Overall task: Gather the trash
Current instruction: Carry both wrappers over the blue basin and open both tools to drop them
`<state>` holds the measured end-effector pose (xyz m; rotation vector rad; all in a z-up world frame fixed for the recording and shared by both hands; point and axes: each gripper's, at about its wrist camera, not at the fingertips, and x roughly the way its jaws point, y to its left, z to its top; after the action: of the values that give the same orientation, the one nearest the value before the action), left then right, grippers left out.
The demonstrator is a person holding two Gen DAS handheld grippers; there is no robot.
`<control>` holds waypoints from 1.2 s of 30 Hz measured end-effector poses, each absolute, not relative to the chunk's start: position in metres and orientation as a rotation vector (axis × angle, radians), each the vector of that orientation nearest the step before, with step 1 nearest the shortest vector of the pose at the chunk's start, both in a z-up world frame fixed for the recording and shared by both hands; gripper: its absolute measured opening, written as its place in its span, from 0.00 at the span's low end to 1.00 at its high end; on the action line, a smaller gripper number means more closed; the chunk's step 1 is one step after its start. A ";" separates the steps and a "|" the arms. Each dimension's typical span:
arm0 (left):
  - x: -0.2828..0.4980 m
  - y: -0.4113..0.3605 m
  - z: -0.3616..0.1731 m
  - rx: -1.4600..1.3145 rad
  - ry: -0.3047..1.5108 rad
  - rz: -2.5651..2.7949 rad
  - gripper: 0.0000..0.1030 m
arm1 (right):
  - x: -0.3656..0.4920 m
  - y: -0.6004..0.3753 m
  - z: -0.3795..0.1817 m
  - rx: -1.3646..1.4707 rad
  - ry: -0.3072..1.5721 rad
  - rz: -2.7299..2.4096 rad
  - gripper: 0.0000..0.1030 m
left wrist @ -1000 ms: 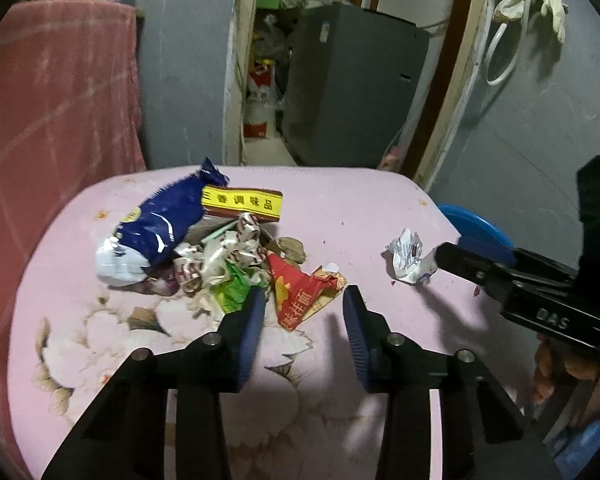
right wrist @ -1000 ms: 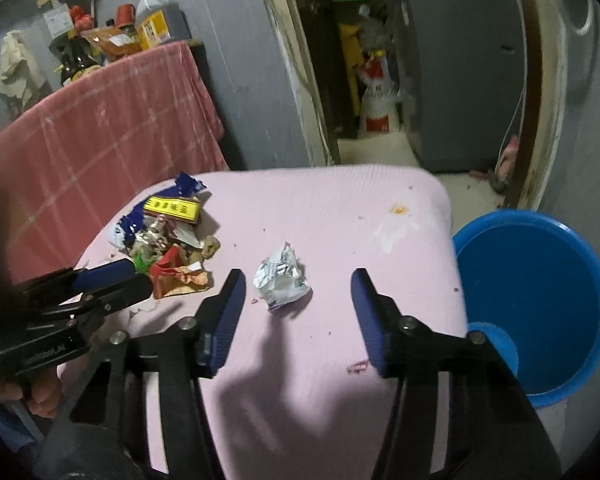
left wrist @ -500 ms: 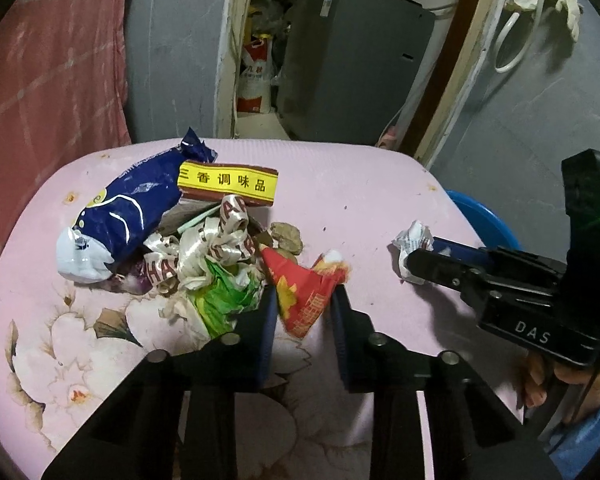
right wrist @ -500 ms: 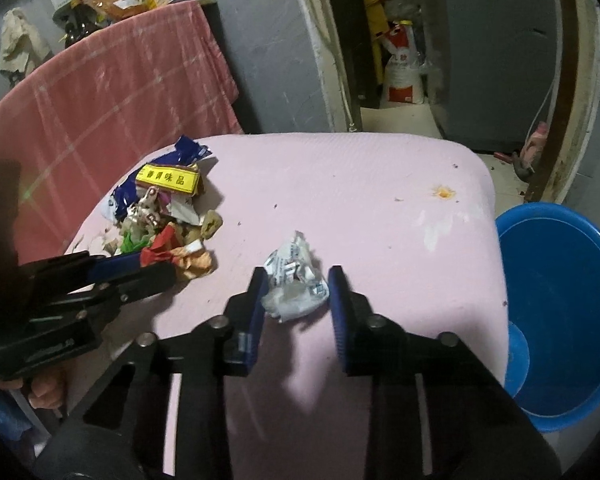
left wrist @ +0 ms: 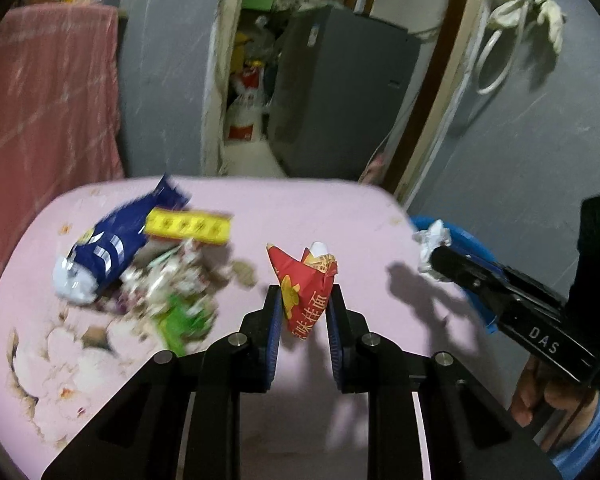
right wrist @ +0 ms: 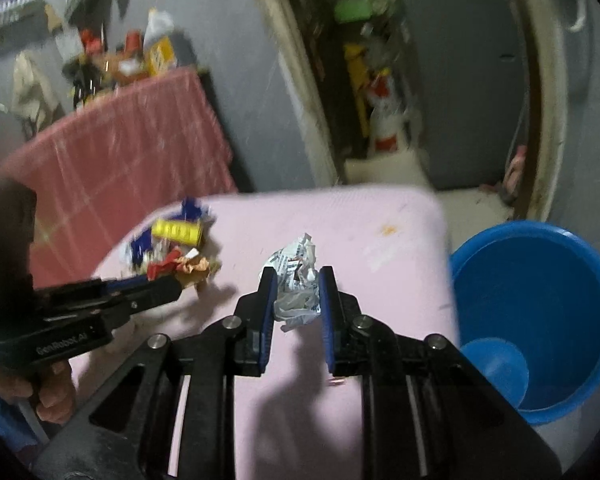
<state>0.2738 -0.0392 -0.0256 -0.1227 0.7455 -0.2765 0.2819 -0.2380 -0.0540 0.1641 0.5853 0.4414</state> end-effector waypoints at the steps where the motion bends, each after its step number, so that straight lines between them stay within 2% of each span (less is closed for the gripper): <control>1: 0.275 -0.046 -0.021 -0.121 0.729 -0.289 0.18 | 0.277 -0.246 -0.048 0.164 0.546 0.414 0.20; 6: 0.283 -0.090 0.002 -0.107 0.637 -0.375 0.18 | 0.255 -0.289 -0.020 0.174 0.369 0.275 0.20; 14: 0.310 -0.167 0.016 -0.114 0.570 -0.507 0.18 | 0.242 -0.349 -0.011 0.235 0.282 0.108 0.20; 24: 0.350 -0.234 -0.014 -0.048 0.724 -0.547 0.18 | 0.261 -0.398 -0.041 0.326 0.408 0.000 0.20; 36: 0.366 -0.243 -0.053 -0.048 0.888 -0.527 0.20 | 0.279 -0.417 -0.058 0.409 0.510 -0.032 0.23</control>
<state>0.3663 -0.2435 -0.0534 -0.0479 0.8879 -0.5265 0.2789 -0.4168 -0.0582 0.4085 0.5099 -0.0324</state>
